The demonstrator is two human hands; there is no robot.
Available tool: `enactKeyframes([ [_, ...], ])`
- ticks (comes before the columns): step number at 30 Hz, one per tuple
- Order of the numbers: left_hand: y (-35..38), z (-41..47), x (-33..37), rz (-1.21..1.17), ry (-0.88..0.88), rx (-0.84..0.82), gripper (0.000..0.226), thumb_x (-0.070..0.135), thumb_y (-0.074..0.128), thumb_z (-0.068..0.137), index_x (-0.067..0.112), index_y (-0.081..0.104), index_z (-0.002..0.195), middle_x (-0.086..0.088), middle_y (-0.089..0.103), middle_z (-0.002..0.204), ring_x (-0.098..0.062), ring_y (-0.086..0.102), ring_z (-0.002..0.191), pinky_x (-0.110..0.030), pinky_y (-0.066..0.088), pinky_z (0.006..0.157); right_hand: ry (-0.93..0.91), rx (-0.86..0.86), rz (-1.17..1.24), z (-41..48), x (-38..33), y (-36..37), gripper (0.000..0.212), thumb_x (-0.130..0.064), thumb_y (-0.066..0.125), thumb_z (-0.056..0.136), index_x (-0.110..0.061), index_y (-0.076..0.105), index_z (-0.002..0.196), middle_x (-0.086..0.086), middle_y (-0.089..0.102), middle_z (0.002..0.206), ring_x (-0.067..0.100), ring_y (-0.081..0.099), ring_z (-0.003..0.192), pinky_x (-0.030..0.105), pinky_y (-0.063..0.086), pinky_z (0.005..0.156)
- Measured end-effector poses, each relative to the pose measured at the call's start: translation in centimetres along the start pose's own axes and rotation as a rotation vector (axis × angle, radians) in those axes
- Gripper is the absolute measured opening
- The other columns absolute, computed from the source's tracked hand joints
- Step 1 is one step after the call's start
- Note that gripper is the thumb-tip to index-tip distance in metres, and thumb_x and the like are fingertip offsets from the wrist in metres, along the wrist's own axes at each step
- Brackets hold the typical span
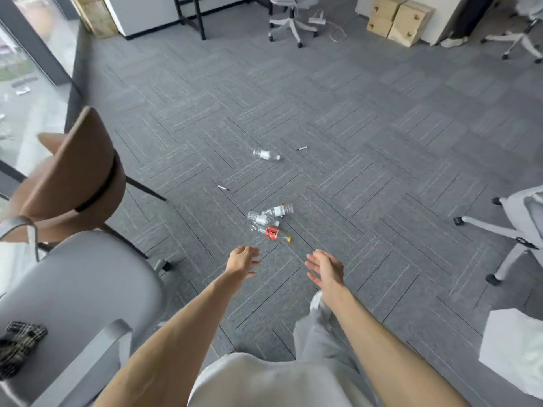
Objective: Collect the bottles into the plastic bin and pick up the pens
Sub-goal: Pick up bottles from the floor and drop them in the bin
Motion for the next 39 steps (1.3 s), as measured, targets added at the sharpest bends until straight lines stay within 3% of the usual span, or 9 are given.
enactKeyframes([
  [8, 4.0, 8.8, 5.7, -0.029, -0.101, 0.15, 0.026, 0.017, 0.041, 0.099, 0.009, 0.058, 0.117, -0.009, 0.062, 0.118, -0.025, 0.061, 0.101, -0.043, 0.054, 0.09, 0.116, -0.108, -0.171, 14.4, -5.9, 3.7, 0.023, -0.015, 0.055, 0.095, -0.009, 0.065, 0.115, 0.0, 0.072, 0.094, 0.018, 0.068, 0.087, 0.027, 0.051, 0.063],
  [11, 5.0, 11.5, 8.1, 0.011, -0.115, 0.18, 0.025, 0.018, 0.039, 0.099, 0.009, 0.058, 0.114, -0.006, 0.061, 0.11, -0.022, 0.059, 0.097, -0.038, 0.052, 0.082, 0.134, -0.15, -0.239, 18.3, -8.4, 5.2, 0.015, -0.019, 0.055, 0.096, -0.014, 0.064, 0.108, 0.003, 0.071, 0.097, 0.017, 0.067, 0.085, 0.026, 0.05, 0.062],
  [17, 5.1, 19.0, 10.6, 0.029, -0.165, 0.228, 0.031, 0.016, 0.038, 0.1, 0.008, 0.056, 0.123, -0.007, 0.061, 0.118, -0.022, 0.06, 0.101, -0.031, 0.051, 0.068, 0.125, -0.208, -0.376, 26.0, -11.6, 9.0, 0.022, -0.027, 0.054, 0.097, -0.013, 0.065, 0.11, -0.001, 0.07, 0.095, 0.014, 0.066, 0.083, 0.025, 0.049, 0.06],
  [21, 6.0, 26.1, 10.0, -0.017, -0.204, 0.232, 0.03, 0.017, 0.039, 0.099, 0.007, 0.056, 0.122, -0.006, 0.061, 0.114, -0.022, 0.059, 0.097, -0.032, 0.051, 0.073, 0.094, -0.225, -0.452, 31.9, -11.2, 11.9, 0.024, -0.029, 0.056, 0.097, -0.014, 0.064, 0.114, 0.001, 0.072, 0.098, 0.015, 0.067, 0.084, 0.026, 0.047, 0.061],
  [25, 8.8, 35.4, 5.1, -0.05, -0.256, 0.194, 0.024, 0.017, 0.04, 0.098, 0.011, 0.058, 0.114, -0.005, 0.062, 0.107, -0.017, 0.061, 0.082, -0.029, 0.047, 0.068, -0.022, -0.223, -0.532, 39.0, -7.6, 13.6, 0.024, -0.032, 0.058, 0.096, -0.018, 0.064, 0.115, 0.006, 0.072, 0.111, 0.014, 0.068, 0.093, 0.034, 0.056, 0.079],
  [29, 11.5, 45.0, -3.1, 0.003, -0.339, 0.119, 0.02, 0.016, 0.039, 0.097, 0.013, 0.057, 0.107, -0.005, 0.063, 0.103, -0.02, 0.06, 0.081, -0.026, 0.044, 0.061, -0.053, -0.204, -0.587, 46.5, -0.3, 14.5, 0.012, -0.039, 0.06, 0.092, -0.036, 0.061, 0.104, 0.004, 0.07, 0.112, 0.017, 0.067, 0.102, 0.046, 0.054, 0.092],
  [33, 14.0, 53.2, -9.7, 0.058, -0.378, 0.083, 0.017, 0.017, 0.04, 0.096, 0.013, 0.055, 0.102, -0.005, 0.062, 0.1, -0.022, 0.058, 0.085, -0.028, 0.045, 0.064, 0.005, -0.133, -0.62, 53.1, 7.3, 14.6, 0.058, -0.06, 0.05, 0.081, -0.028, 0.056, 0.129, 0.002, 0.068, 0.119, 0.019, 0.066, 0.104, 0.051, 0.052, 0.094],
  [37, 16.2, 60.5, -15.1, 0.103, -0.409, 0.088, 0.023, 0.028, 0.043, 0.095, 0.013, 0.052, 0.11, -0.001, 0.06, 0.091, -0.021, 0.059, 0.084, -0.04, 0.053, 0.08, 0.037, -0.105, -0.593, 58.2, 13.6, 13.4, 0.043, -0.04, 0.056, 0.096, -0.025, 0.052, 0.136, 0.003, 0.066, 0.121, 0.018, 0.065, 0.107, 0.05, 0.051, 0.098],
  [39, 17.4, 64.2, -16.7, 0.1, -0.416, 0.109, 0.021, 0.031, 0.044, 0.096, 0.014, 0.047, 0.108, 0.002, 0.053, 0.083, -0.015, 0.053, 0.075, -0.034, 0.05, 0.071, 0.06, -0.108, -0.601, 60.1, 16.3, 12.4, 0.043, -0.036, 0.055, 0.098, -0.027, 0.05, 0.139, 0.002, 0.066, 0.12, 0.017, 0.065, 0.106, 0.049, 0.051, 0.097],
])
Point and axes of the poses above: each hand's wrist, its own z-axis towards the middle knuckle, its own y-axis out of the palm, x = y × z, the point moved 2 cm from there along z, towards the middle knuckle
